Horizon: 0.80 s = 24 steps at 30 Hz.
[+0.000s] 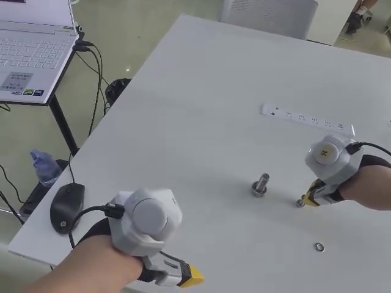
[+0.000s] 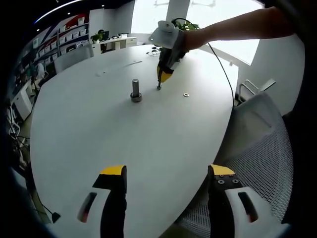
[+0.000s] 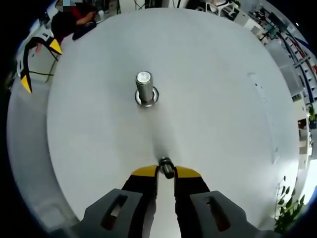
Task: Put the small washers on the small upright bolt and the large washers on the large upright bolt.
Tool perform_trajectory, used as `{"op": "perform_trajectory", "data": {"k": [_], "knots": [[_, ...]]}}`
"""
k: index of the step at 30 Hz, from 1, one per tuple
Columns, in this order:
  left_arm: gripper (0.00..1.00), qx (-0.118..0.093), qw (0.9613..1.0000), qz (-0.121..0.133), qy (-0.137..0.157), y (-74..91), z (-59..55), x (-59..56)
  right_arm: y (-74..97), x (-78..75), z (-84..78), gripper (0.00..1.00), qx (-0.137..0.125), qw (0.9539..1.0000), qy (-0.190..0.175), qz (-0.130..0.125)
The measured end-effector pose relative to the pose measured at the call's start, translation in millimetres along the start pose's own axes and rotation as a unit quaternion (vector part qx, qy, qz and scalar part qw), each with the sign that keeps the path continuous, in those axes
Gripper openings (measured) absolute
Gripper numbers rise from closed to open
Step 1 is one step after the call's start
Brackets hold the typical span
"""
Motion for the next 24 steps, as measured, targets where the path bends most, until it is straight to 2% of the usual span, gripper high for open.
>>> {"op": "perform_trajectory", "data": {"k": [10,24], "knots": [[0.65,0.008,1.0000,-0.003,0.002,-1.4,-3.9,-2.1,-14.2,2.5,-4.5,0.13,0.006,1.0000,0.004,0.006],[0.65,0.009,0.9999,-0.007,0.005,-4.7,-3.8,-3.5,-15.8,5.3,-7.7,0.13,0.010,0.9999,0.003,0.013]]}}
Point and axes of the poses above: the centre of the closed fingertips' face, and the gripper's own axes: y roughly backward along the fingers, x roughly to its left, z roughly out of its top, the point moved 5 cm from there along y, roughly backward along the fingers, and after that the axes turned 11 degrees about -z, right-handed, at the moved point
